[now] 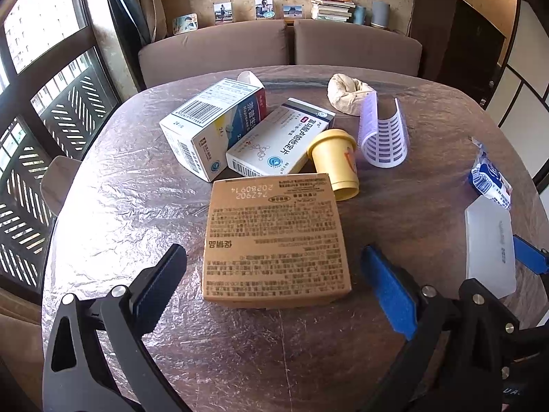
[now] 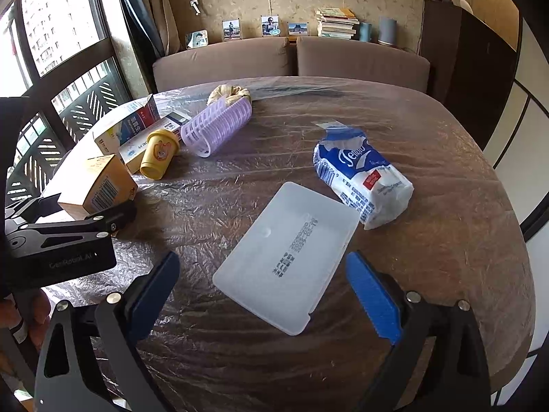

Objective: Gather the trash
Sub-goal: 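Grasp the brown cardboard box with left tool while right tool grasps the white lid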

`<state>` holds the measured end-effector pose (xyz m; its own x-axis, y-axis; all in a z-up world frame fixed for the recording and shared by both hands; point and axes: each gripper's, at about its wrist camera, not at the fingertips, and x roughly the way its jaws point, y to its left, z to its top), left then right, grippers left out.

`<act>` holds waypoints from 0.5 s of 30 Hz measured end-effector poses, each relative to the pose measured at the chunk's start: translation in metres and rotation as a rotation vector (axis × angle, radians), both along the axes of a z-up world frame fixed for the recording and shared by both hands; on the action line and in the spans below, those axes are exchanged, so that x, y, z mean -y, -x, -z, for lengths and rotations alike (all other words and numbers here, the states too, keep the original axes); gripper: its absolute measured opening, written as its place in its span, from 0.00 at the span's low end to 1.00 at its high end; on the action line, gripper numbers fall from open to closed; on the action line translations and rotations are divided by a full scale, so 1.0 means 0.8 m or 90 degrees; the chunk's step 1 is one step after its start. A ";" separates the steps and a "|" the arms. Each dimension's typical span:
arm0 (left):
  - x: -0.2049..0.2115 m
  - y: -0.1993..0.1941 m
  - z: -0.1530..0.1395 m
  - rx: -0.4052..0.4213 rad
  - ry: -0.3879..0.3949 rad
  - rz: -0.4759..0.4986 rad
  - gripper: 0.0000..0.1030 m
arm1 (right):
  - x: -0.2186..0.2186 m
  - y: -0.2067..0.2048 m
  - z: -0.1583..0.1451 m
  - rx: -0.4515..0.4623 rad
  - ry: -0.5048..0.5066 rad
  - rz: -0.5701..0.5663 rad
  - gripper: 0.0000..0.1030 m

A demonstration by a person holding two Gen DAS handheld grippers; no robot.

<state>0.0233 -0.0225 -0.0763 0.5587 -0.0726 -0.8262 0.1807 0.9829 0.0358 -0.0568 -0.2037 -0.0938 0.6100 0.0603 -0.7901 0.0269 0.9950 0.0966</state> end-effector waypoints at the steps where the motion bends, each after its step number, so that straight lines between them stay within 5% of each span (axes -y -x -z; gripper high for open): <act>1: 0.000 0.000 0.000 0.000 -0.001 0.000 0.99 | 0.000 -0.001 0.000 0.000 0.000 0.002 0.93; 10: 0.000 -0.005 0.002 -0.003 0.005 -0.003 0.97 | -0.004 -0.006 0.006 -0.003 0.003 0.005 0.92; 15: -0.001 -0.008 0.003 -0.009 0.009 -0.002 0.84 | -0.006 -0.009 0.006 -0.005 0.014 0.007 0.82</act>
<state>0.0294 -0.0220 -0.0790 0.5468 -0.0819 -0.8332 0.1775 0.9839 0.0198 -0.0498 -0.1988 -0.0986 0.6045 0.0361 -0.7958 0.0386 0.9965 0.0745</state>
